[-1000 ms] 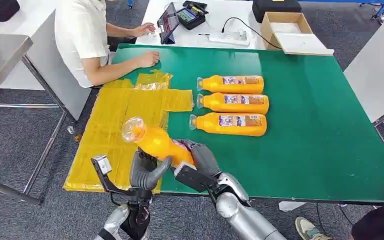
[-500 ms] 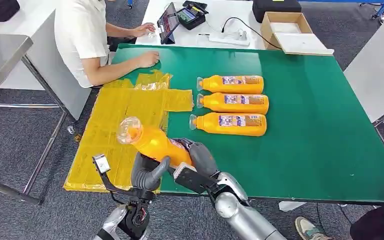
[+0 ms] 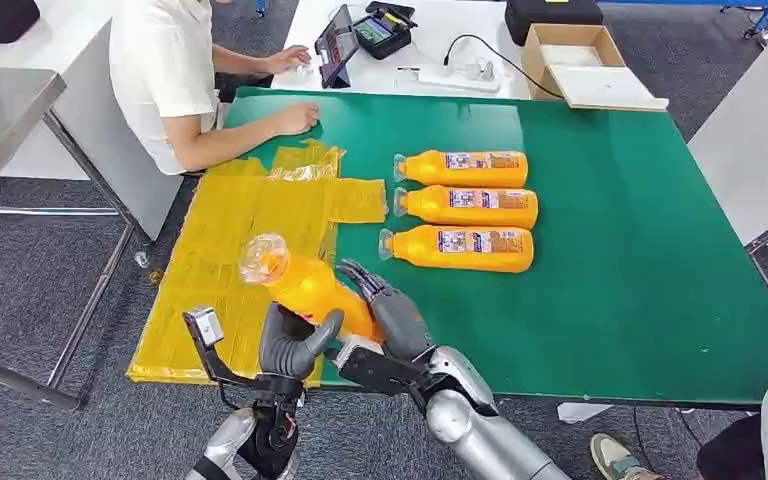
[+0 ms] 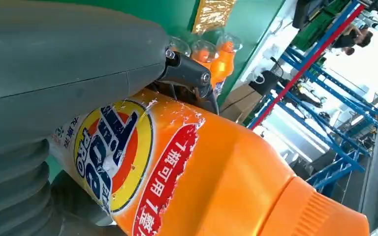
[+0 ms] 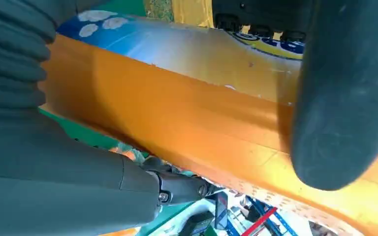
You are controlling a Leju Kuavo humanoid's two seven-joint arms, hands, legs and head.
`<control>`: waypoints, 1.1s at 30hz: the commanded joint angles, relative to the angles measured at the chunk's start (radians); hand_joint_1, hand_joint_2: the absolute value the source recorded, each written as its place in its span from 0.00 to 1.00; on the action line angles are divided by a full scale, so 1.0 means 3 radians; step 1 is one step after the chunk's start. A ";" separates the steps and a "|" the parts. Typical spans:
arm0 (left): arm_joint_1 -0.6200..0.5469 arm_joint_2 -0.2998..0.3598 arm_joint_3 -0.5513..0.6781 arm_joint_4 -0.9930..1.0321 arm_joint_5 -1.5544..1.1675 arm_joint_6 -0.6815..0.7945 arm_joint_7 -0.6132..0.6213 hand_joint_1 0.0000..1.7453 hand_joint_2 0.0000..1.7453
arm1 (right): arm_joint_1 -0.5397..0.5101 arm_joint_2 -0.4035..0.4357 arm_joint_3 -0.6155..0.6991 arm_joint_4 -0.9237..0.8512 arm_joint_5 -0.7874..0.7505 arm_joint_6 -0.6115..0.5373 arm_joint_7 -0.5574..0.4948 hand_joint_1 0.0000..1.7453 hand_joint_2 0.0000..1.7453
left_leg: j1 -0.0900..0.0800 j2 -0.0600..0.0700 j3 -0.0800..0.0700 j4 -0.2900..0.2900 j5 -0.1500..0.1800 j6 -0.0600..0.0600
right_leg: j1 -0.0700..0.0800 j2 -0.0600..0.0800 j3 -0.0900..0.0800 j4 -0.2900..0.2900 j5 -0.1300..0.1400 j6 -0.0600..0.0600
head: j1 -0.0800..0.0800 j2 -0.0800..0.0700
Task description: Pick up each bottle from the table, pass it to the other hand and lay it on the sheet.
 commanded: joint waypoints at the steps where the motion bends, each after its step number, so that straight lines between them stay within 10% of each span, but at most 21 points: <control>1: -0.0135 0.0062 0.0174 0.0168 -0.0110 0.0116 0.0005 1.00 1.00 | -0.0065 -0.0060 0.0116 0.0047 0.0097 -0.0155 -0.0003 0.00 0.00 | -0.0002 0.0005 0.0009 -0.0004 0.0001 0.0006 | 0.0001 -0.0003 0.0008 -0.0003 0.0001 -0.0007 | 0.0000 0.0000; 9: -0.0207 0.0208 0.0714 0.0327 -0.0269 0.0390 0.0028 1.00 1.00 | 0.0268 -0.0180 0.0083 -0.0495 0.0401 -0.0521 -0.0018 0.00 0.00 | -0.0001 0.0003 0.0012 -0.0008 0.0002 0.0005 | 0.0002 -0.0006 0.0010 -0.0005 0.0000 -0.0008 | 0.0000 0.0000; 18: -0.0479 0.0408 0.1401 0.0328 -0.2912 0.1743 0.0148 1.00 1.00 | 0.0669 -0.0178 -0.0230 -0.1160 0.0628 -0.0887 -0.0140 0.00 0.00 | 0.0002 0.0001 0.0002 -0.0001 0.0002 0.0003 | 0.0003 -0.0005 0.0001 0.0001 0.0001 -0.0006 | 0.0000 0.0000; 33: -0.0956 0.0631 0.1468 0.1012 -0.4218 0.1488 0.0800 1.00 1.00 | 0.0828 -0.0142 -0.0464 -0.1382 0.0483 -0.0886 -0.0346 0.00 0.00 | 0.0000 0.0004 0.0006 -0.0003 0.0005 0.0002 | 0.0001 -0.0005 0.0003 0.0002 0.0001 -0.0007 | 0.0001 0.0000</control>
